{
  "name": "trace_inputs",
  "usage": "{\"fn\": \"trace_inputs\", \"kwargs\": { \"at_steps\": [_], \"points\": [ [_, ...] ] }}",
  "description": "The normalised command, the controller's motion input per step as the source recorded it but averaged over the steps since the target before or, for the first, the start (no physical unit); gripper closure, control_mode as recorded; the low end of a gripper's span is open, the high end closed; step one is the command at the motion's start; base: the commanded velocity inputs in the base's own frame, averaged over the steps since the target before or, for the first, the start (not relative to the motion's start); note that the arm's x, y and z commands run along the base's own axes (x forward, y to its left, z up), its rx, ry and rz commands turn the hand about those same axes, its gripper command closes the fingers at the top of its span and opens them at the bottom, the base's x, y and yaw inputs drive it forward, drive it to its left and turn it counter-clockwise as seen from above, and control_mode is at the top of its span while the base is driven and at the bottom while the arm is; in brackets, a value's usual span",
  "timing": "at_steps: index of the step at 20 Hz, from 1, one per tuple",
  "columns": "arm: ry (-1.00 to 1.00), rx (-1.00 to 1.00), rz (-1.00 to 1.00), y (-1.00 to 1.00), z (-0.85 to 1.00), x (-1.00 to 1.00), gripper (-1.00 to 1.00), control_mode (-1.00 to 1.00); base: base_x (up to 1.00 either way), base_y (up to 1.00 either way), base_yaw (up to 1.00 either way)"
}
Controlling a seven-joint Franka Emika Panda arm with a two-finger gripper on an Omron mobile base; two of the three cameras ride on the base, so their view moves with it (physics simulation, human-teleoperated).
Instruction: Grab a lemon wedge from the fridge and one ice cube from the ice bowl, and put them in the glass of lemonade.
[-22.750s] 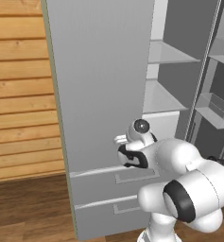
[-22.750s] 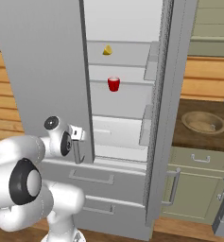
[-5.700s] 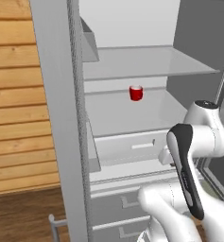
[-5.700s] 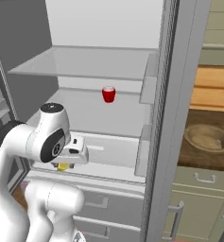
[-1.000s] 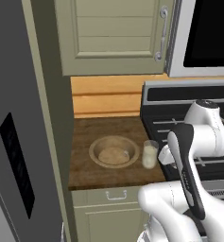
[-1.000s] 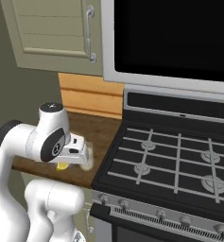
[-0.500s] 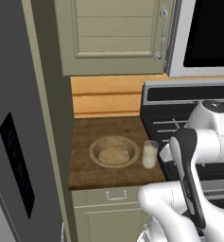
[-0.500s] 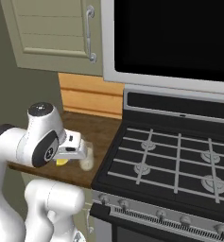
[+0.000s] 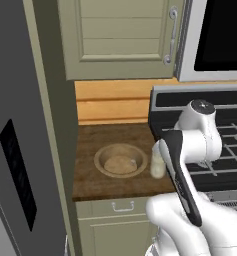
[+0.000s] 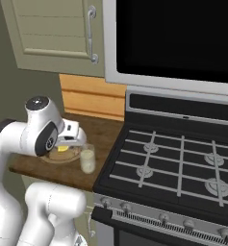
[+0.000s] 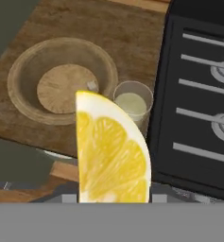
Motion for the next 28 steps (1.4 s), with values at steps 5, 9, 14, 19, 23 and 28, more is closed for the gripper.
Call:
{"fn": "trace_inputs", "kwargs": {
  "at_steps": [5,9,14,19,23,28],
  "points": [
    [0.06,0.00,-0.15,0.10,-0.35,0.79,1.00,-1.00,0.00,0.00,0.00],
    [0.27,0.00,-0.04,-0.23,-0.48,0.40,1.00,-1.00,0.00,0.00,0.00],
    [0.06,0.00,0.00,-0.38,-0.33,0.19,1.00,-1.00,0.00,0.00,0.00],
    [0.00,0.00,0.00,-0.13,-0.11,0.15,1.00,-1.00,0.00,0.00,0.00],
    [0.00,0.00,0.00,-0.02,-0.05,0.13,1.00,-1.00,0.00,0.00,0.00],
    [0.00,0.00,0.00,0.00,-0.10,0.20,1.00,-1.00,0.00,0.00,0.00]
  ]
}}
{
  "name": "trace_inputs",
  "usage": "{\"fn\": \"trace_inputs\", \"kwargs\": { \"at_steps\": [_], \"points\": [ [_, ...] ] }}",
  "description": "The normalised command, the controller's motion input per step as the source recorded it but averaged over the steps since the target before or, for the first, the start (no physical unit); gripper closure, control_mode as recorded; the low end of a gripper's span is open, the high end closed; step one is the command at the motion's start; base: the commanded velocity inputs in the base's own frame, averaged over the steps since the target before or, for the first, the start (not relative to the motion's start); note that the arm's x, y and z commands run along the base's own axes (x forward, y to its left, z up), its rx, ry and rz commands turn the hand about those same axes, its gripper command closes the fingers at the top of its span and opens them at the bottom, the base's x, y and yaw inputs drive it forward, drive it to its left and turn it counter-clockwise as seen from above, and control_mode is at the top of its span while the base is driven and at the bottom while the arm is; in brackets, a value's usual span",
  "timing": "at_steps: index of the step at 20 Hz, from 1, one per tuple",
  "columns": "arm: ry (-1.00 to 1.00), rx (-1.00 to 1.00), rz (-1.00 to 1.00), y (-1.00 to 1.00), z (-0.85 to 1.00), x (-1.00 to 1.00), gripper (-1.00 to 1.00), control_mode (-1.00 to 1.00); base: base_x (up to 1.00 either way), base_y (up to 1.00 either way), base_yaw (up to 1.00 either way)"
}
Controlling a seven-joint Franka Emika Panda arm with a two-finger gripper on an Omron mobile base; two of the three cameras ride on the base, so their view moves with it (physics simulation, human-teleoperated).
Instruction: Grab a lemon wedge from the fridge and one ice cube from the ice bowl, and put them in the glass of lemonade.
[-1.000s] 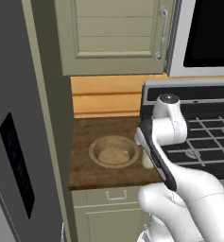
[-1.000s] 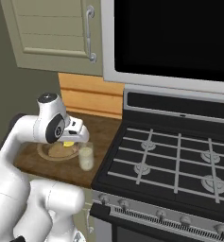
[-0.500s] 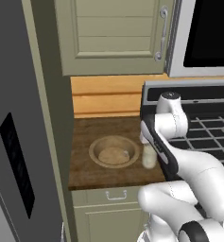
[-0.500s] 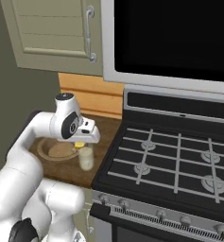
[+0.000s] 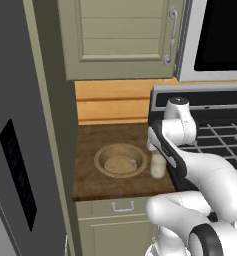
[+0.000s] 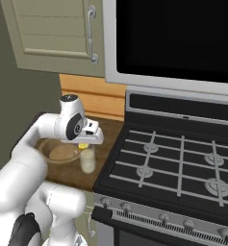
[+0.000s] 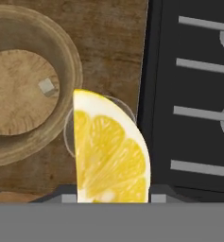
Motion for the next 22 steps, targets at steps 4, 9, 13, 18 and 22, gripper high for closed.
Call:
{"fn": "trace_inputs", "kwargs": {
  "at_steps": [4,9,13,18,22],
  "points": [
    [0.02,0.00,0.00,0.00,-0.18,0.44,1.00,-1.00,0.00,0.00,0.00],
    [0.01,0.00,0.00,0.00,-0.21,0.20,1.00,-1.00,0.00,0.00,0.00],
    [0.00,0.00,0.00,0.00,-0.03,-0.11,1.00,-1.00,0.00,0.00,0.00],
    [0.07,0.00,0.00,0.01,0.00,-0.07,1.00,-1.00,0.00,0.00,0.00],
    [0.09,0.00,0.00,0.11,0.00,0.00,1.00,-1.00,0.00,0.00,0.00]
  ]
}}
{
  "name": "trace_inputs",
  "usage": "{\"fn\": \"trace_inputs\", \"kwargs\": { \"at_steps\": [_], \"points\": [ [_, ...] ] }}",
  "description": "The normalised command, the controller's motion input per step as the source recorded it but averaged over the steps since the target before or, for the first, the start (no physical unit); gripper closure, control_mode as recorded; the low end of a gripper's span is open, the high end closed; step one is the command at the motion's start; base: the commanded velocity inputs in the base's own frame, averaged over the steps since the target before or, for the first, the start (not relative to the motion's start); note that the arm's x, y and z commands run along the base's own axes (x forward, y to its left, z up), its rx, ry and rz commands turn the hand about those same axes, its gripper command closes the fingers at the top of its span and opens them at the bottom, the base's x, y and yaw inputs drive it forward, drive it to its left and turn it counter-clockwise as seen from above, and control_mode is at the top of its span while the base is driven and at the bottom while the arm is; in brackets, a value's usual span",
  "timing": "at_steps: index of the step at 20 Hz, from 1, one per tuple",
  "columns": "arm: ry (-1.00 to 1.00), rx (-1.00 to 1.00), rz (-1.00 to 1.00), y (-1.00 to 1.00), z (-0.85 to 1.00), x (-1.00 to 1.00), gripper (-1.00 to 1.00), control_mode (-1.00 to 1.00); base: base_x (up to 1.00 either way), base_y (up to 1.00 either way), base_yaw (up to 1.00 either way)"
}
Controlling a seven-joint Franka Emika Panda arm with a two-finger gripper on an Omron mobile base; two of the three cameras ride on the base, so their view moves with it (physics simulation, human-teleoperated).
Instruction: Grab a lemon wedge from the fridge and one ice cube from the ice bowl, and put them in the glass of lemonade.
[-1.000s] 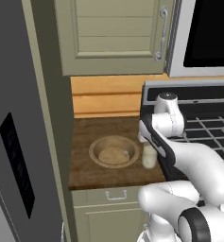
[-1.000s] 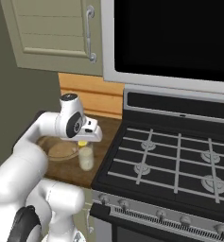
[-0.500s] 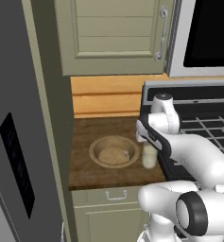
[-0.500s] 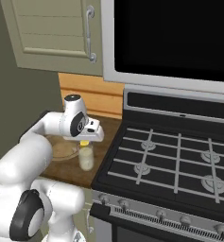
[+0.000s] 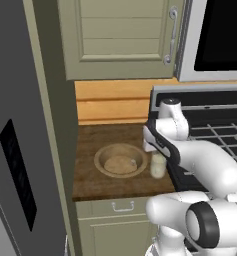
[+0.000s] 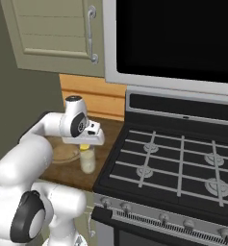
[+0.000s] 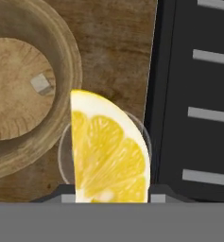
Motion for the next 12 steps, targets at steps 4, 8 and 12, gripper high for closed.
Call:
{"fn": "trace_inputs", "kwargs": {
  "at_steps": [4,8,12],
  "points": [
    [0.02,0.00,0.00,0.23,0.00,0.00,1.00,-1.00,0.00,0.00,0.00],
    [0.00,0.00,0.00,0.00,-0.11,0.14,1.00,-1.00,0.00,0.00,0.00],
    [0.00,0.00,0.00,-0.20,-0.16,0.10,1.00,-1.00,0.00,0.00,0.00]
  ]
}}
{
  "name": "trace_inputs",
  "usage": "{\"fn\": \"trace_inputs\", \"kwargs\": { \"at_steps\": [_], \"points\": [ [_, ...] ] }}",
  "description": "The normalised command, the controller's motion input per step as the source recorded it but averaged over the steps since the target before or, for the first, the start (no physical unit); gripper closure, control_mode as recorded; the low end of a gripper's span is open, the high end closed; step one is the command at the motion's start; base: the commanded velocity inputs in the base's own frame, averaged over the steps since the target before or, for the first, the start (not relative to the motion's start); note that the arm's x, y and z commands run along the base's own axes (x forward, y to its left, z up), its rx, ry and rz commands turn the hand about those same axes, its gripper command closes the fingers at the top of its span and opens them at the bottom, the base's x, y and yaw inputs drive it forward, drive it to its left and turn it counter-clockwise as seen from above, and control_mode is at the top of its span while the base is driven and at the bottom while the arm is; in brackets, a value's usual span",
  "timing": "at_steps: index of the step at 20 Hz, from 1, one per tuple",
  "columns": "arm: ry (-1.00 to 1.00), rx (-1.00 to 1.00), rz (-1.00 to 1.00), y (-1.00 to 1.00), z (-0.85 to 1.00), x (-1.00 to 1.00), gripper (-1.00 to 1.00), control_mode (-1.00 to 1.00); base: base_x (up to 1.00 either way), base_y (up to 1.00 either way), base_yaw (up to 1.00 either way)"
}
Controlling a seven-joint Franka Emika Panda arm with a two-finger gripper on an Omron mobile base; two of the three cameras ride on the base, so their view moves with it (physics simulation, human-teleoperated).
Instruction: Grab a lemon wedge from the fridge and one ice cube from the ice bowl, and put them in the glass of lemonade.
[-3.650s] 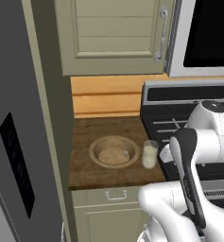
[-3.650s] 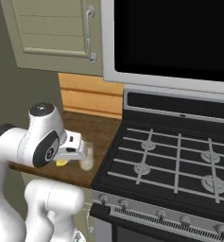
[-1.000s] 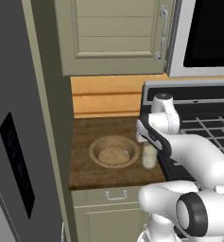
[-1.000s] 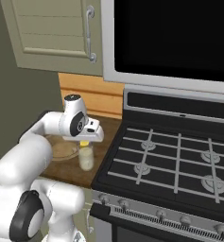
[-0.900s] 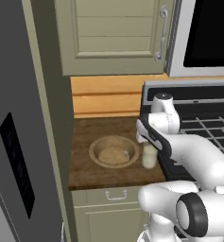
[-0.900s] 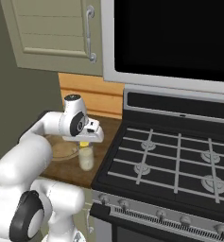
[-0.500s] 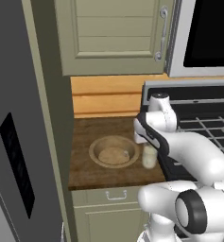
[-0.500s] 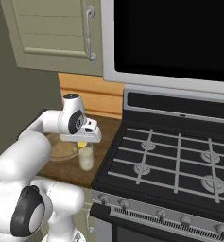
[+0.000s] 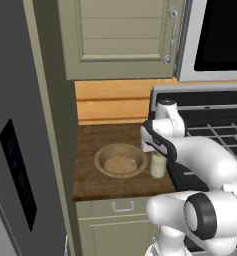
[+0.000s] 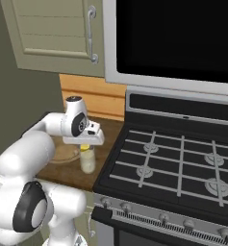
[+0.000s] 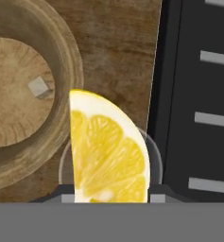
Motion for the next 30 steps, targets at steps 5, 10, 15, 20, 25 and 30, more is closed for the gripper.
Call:
{"fn": "trace_inputs", "kwargs": {
  "at_steps": [5,10,15,20,25,30],
  "points": [
    [-0.05,0.00,0.00,-0.02,-0.09,-0.08,1.00,-1.00,0.00,0.00,0.00],
    [-0.10,0.00,0.00,0.00,0.00,-0.10,1.00,-1.00,0.00,0.00,0.00],
    [-0.01,0.00,0.00,0.00,-0.13,0.00,1.00,-1.00,0.00,0.00,0.00],
    [0.00,0.00,0.00,0.00,-0.01,0.00,1.00,-1.00,0.00,0.00,0.00],
    [0.00,0.00,0.00,0.00,0.00,0.00,-1.00,-1.00,0.00,0.00,0.00],
    [0.00,0.00,0.00,0.00,0.00,0.00,-1.00,-1.00,0.00,0.00,0.00]
  ]
}}
